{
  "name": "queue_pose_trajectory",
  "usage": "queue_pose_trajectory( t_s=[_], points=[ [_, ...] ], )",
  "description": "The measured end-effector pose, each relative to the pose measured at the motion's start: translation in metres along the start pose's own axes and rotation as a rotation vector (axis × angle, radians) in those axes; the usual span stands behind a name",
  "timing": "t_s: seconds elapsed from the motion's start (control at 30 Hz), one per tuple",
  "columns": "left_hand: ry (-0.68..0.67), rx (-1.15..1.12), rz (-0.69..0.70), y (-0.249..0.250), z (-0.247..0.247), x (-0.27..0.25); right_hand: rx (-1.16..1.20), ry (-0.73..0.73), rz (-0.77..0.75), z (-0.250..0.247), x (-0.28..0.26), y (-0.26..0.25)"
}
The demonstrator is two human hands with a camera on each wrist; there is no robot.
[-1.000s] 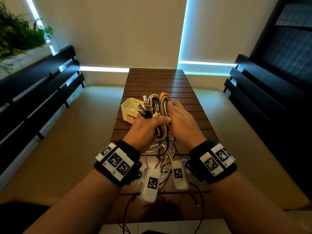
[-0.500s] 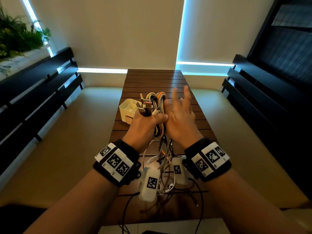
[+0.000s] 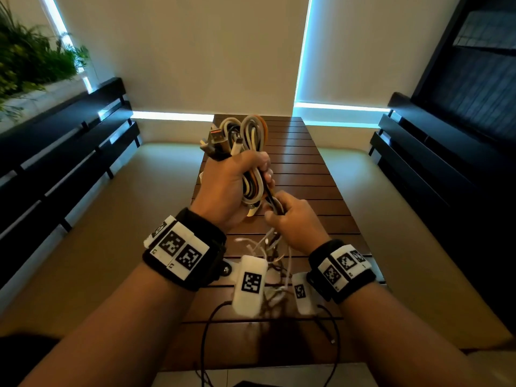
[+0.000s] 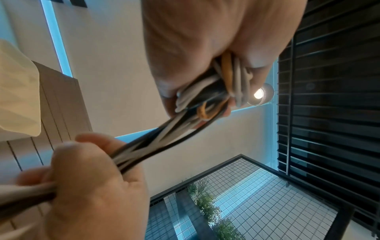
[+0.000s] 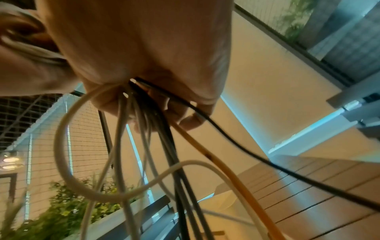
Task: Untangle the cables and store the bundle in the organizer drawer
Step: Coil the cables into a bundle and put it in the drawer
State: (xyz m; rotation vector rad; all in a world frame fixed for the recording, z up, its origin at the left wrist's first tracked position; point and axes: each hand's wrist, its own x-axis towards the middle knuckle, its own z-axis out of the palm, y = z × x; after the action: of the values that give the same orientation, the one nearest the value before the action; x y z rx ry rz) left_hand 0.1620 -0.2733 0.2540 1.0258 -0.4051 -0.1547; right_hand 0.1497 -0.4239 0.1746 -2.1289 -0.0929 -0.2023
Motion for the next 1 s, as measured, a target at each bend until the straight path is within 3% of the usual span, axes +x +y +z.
queue_pose_trajectory(
  t_s=[0.1,0.23,0.3,0.37,0.5,0.67,0.73,0.83,0.9,1.0],
  points=[
    [0.006,-0.016,-0.027,-0.001,-0.001,-0.002,-0.102,-0.003,-0.021,-0.010,0.008,0.005],
    [-0.027,-0.099,0.016,0.021,0.003,0.001,-0.313,0.201,-0.128,-0.031,0.032,0.013],
    [-0.054,-0.137,0.072,0.039,0.004,0.008,-0.389,0.316,-0.123,-0.048,0.046,0.017],
    [-0.052,-0.140,0.116,0.049,0.002,0.014,-0.465,0.336,-0.069,-0.061,0.054,0.024],
    [0.015,-0.060,0.080,0.025,-0.008,0.015,-0.494,0.161,0.036,-0.050,0.047,0.048],
    [0.171,-0.010,-0.065,-0.027,-0.027,0.014,-0.590,-0.462,0.376,-0.034,0.023,0.067],
    [0.214,0.017,-0.130,-0.042,-0.034,0.013,-0.498,-0.510,0.373,-0.039,0.018,0.053],
    [0.227,0.029,-0.169,-0.054,-0.038,0.012,-0.128,-0.361,0.292,-0.044,0.014,0.026],
    [0.234,0.033,-0.170,-0.056,-0.038,0.013,0.150,-0.253,0.324,-0.040,0.006,0.003],
    [0.195,0.035,-0.161,-0.054,-0.034,0.016,0.352,-0.373,0.474,-0.025,-0.007,-0.023]
  ],
)
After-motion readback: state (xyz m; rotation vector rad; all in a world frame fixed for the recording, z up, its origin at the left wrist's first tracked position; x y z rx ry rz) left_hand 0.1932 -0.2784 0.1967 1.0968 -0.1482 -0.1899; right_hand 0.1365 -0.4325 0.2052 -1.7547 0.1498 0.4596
